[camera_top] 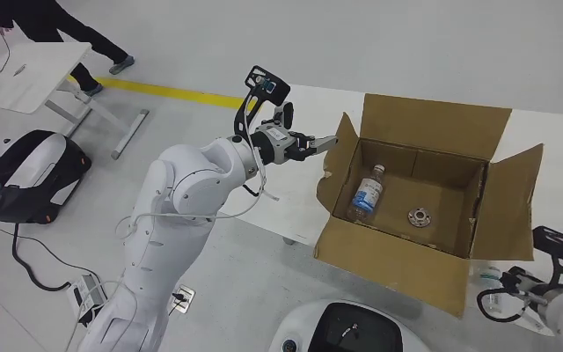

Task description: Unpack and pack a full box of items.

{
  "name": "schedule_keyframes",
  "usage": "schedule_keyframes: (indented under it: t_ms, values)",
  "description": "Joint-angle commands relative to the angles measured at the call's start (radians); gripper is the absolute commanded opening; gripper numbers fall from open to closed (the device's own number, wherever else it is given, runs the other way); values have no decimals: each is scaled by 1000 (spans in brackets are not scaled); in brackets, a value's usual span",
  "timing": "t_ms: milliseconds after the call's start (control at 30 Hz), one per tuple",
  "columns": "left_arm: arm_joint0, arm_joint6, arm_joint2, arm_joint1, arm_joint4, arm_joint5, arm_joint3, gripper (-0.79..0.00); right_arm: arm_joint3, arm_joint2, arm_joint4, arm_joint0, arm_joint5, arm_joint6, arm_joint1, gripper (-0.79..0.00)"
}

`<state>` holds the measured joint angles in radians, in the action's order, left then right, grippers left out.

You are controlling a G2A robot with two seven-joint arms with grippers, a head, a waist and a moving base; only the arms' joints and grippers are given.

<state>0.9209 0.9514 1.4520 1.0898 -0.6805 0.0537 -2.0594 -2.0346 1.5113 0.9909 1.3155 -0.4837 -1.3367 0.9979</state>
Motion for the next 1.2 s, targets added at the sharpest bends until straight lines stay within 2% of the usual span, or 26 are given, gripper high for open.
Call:
schedule_keyframes:
  t_ms: [0,67,167,267,367,533,600,667,1167]
  values:
    - [0,0,0,0,0,0,0,0,16,-16,24,-17,9,-8,1,-668]
    - [0,0,0,0,0,0,0,0,23,-30,43,-31,13,-13,4,-576]
    - [0,0,0,0,0,0,0,0,42,-50,70,-48,23,-23,9,-570]
    - [0,0,0,0,0,0,0,0,67,-75,103,-70,45,-45,15,-422]
    - [0,0,0,0,0,0,0,0,91,-95,119,-90,59,-59,22,-422]
    - [0,0,0,0,0,0,0,0,126,-114,150,-112,70,-70,37,-376]
    - [0,0,0,0,0,0,0,0,142,-120,160,-121,77,-77,43,-342]
    - [0,0,0,0,0,0,0,0,159,-128,172,-130,85,-85,50,-256]
    - [0,0,0,0,0,0,0,0,232,-157,244,-168,120,-120,103,-314]
